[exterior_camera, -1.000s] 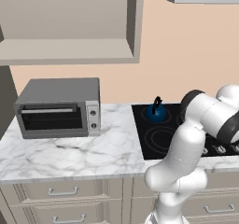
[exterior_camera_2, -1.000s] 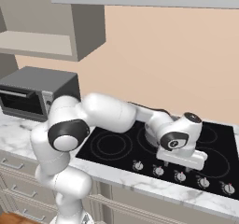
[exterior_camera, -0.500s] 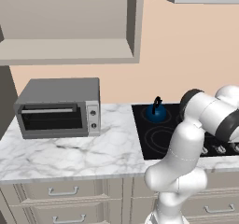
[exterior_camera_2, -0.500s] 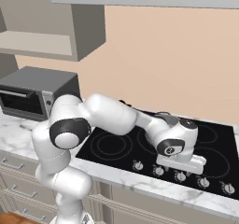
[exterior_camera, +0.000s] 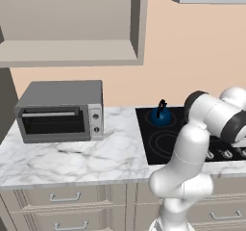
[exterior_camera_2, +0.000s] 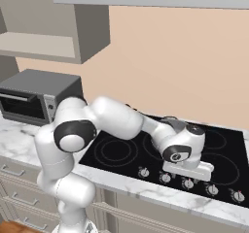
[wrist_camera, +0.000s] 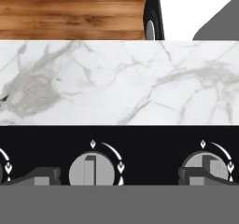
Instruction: Pick the kettle from the cabinet and place it on a stove burner. Then pick the pot from the counter and place it on another stove burner. Finally, turn both burners on.
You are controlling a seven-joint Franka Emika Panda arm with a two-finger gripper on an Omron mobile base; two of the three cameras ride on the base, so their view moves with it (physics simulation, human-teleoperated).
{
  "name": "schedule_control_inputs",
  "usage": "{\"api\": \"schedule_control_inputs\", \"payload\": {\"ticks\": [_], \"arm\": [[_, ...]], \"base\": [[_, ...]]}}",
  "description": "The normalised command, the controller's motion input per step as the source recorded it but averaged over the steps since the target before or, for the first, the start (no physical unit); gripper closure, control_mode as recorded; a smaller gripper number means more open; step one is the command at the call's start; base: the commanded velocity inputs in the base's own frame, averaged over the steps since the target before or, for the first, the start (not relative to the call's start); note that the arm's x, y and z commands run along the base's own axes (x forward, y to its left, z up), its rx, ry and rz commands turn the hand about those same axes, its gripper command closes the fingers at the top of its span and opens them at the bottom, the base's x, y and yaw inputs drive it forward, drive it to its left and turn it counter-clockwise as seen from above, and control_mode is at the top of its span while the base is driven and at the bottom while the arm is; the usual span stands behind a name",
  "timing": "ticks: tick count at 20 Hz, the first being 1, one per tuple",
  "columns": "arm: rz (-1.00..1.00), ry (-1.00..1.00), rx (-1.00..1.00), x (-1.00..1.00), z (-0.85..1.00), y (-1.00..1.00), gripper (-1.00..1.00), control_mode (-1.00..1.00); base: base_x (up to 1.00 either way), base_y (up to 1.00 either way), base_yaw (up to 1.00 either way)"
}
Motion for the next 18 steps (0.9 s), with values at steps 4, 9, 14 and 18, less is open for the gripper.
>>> {"api": "schedule_control_inputs", "payload": {"ticks": [4,9,14,18], "arm": [[-0.03,0.0,-0.02,0.06,-0.21,-0.01,-1.0,-1.0],[-0.03,0.0,-0.02,0.03,-0.12,-0.09,-1.0,-1.0],[-0.01,0.0,-0.02,0.16,-0.03,-0.04,-1.0,-1.0],[-0.01,0.0,0.0,0.06,-0.01,-0.05,-1.0,-1.0]], "base": [[0.0,0.0,0.0],[0.0,0.0,0.0],[0.0,0.0,0.0],[0.0,0.0,0.0]]}}
